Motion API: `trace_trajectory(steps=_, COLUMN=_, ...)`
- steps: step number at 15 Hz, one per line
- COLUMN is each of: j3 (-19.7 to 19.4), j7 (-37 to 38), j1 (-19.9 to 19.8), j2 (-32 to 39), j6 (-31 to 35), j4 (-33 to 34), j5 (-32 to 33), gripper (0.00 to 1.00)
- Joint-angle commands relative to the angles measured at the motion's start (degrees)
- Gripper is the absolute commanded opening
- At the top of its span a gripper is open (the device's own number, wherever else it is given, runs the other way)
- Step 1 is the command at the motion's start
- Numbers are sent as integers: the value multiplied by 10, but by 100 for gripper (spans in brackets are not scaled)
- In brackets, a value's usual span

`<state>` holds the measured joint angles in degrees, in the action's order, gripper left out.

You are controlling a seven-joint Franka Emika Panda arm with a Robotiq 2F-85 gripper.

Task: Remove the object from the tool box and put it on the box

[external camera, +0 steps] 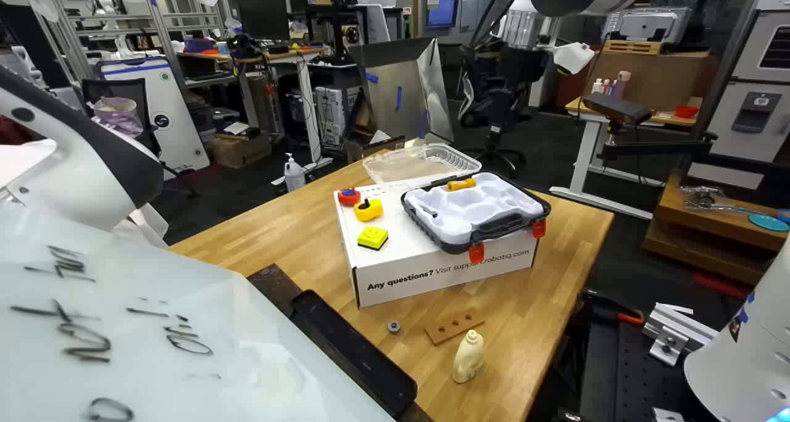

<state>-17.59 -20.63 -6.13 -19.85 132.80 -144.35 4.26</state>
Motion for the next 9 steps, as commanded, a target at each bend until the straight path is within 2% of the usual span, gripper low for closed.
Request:
trace_trajectory(steps=1, j3=11, j7=-3, j1=-11, j2=1, j6=-1, j4=1, j5=-5, gripper=100)
trace_trajectory(steps=4, j3=12, j7=-1, j1=-11, j2=5, j6=10, j4=1, j5=-5, gripper=100)
trace_trajectory(steps=9, j3=14, j7=9, j1=0, j2=42, j6=-1, j4=19, j5=-52, gripper=100)
